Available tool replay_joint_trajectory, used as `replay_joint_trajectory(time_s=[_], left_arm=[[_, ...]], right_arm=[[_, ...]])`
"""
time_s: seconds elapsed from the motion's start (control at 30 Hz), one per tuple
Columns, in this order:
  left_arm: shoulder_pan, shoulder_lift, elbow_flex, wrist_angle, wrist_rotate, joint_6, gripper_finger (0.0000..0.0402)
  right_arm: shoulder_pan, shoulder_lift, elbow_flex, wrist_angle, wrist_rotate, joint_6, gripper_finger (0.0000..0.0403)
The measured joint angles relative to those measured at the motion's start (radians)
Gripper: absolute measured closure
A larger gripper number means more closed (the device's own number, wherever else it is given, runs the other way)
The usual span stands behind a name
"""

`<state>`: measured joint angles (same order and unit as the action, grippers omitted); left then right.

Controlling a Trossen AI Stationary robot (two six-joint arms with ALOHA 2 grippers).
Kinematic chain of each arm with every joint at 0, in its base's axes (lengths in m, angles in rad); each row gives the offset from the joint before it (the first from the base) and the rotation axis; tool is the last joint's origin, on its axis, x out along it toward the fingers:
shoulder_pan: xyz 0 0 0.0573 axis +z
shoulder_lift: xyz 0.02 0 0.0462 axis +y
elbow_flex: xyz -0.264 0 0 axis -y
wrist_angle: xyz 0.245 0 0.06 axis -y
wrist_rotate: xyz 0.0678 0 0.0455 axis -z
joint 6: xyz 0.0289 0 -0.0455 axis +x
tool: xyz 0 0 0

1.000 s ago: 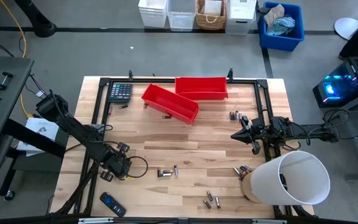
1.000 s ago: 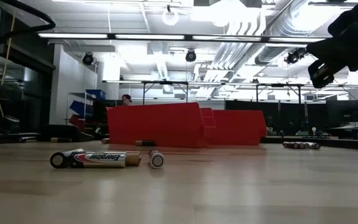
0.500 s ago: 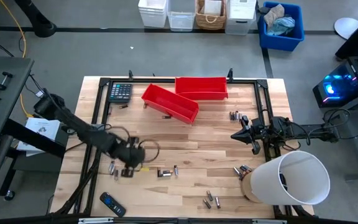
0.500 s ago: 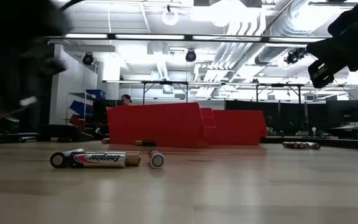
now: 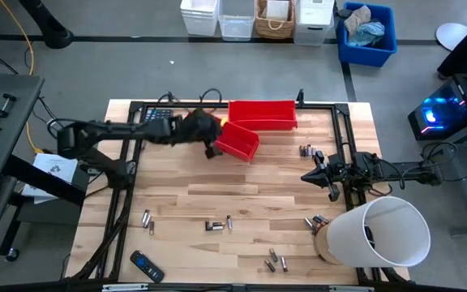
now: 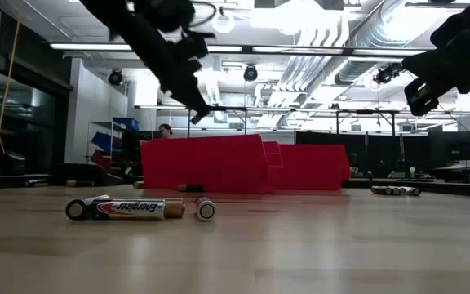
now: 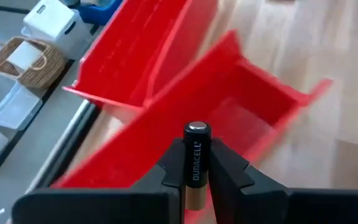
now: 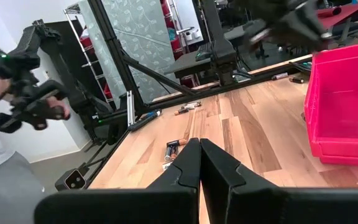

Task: Sort batteries
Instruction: Put the black battery into the bottom red bin

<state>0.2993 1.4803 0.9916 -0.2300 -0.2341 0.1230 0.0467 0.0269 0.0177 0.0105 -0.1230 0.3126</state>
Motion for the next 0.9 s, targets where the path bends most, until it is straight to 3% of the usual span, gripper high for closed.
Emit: replay_joint_trajectory(time_s=[0.17, 0.43, 0.6, 0.7, 0.77, 0.9], left_arm=[[0.083, 0.093, 0.048, -0.035, 0.095, 0.062, 0.0368], [0.086, 0.09, 0.15, -0.146, 0.118, 0.055, 0.0233], [0.061, -0.024, 0.183, -0.242, 0.237, 0.009, 0.0204], [0.014, -0.12, 0.098, -0.263, 0.319, -0.105, 0.0206], [-0.05, -0.211, -0.018, -0.174, 0.332, -0.195, 0.0211], [-0.226, -0.361, -0.339, 0.141, 0.187, -0.321, 0.0218]], right_arm=[[0.0, 0.0, 0.0, 0.0, 0.0, 0.0, 0.0402], [0.0, 0.0, 0.0, 0.0, 0.0, 0.0, 0.0402], [0.0, 0.0, 0.0, 0.0, 0.0, 0.0, 0.0402], [0.0, 0.0, 0.0, 0.0, 0.0, 0.0, 0.0402], [0.0, 0.0, 0.0, 0.0, 0.0, 0.0, 0.0402], [0.0, 0.0, 0.0, 0.0, 0.0, 0.0, 0.0402]])
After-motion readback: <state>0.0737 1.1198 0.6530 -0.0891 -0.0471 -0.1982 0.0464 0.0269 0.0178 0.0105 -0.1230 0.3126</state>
